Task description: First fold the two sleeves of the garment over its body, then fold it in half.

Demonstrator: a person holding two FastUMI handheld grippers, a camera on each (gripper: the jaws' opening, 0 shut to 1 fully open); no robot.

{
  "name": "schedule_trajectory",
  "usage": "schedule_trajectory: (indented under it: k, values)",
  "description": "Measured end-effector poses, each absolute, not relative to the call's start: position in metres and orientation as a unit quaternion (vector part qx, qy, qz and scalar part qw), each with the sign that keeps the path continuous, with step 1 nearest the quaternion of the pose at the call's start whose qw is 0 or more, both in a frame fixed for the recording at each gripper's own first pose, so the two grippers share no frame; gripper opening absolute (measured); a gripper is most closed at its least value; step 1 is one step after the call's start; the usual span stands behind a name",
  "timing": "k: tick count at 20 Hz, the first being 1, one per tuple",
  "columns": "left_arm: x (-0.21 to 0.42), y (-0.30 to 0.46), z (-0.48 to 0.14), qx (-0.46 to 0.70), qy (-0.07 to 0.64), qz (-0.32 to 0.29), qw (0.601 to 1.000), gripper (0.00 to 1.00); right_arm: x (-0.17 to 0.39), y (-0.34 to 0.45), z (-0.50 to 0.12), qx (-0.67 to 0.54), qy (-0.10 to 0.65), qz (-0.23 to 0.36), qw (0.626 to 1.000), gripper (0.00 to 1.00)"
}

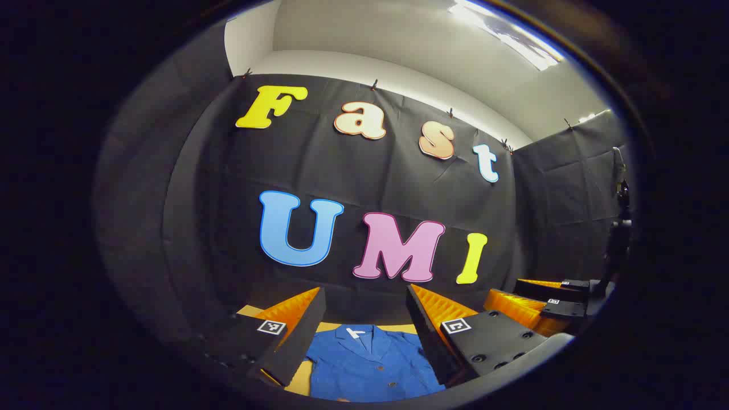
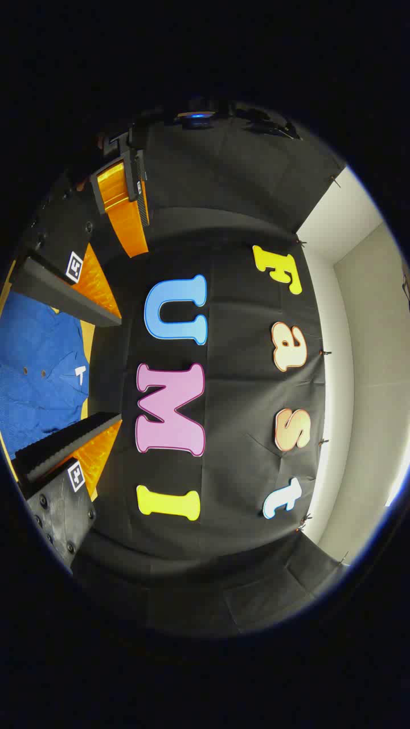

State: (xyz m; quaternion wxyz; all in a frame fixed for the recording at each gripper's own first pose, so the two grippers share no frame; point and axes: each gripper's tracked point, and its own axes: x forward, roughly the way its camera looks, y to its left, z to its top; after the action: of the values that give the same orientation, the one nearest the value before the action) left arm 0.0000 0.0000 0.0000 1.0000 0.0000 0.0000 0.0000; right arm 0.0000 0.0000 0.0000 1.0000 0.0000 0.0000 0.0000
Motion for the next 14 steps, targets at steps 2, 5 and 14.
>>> schedule_trajectory:
  k: [2,5,14]
  values:
    - [0.0024,-0.0017,-0.0013,0.002,0.001,-0.003,1.000,0.81,-0.0023,-0.0054,-0.0007,0.001,0.001,-0.010,1.000,0.96]
    - [0.0038,-0.0054,-0.0034,0.009,0.001,-0.012,1.000,0.81,-0.0023,-0.0100,-0.0026,0.008,0.002,-0.022,1.000,0.96]
    - [0.0028,-0.0034,-0.0073,0.026,0.012,-0.015,0.999,0.81,-0.0001,-0.0093,-0.0066,0.020,0.005,-0.031,0.999,0.88]
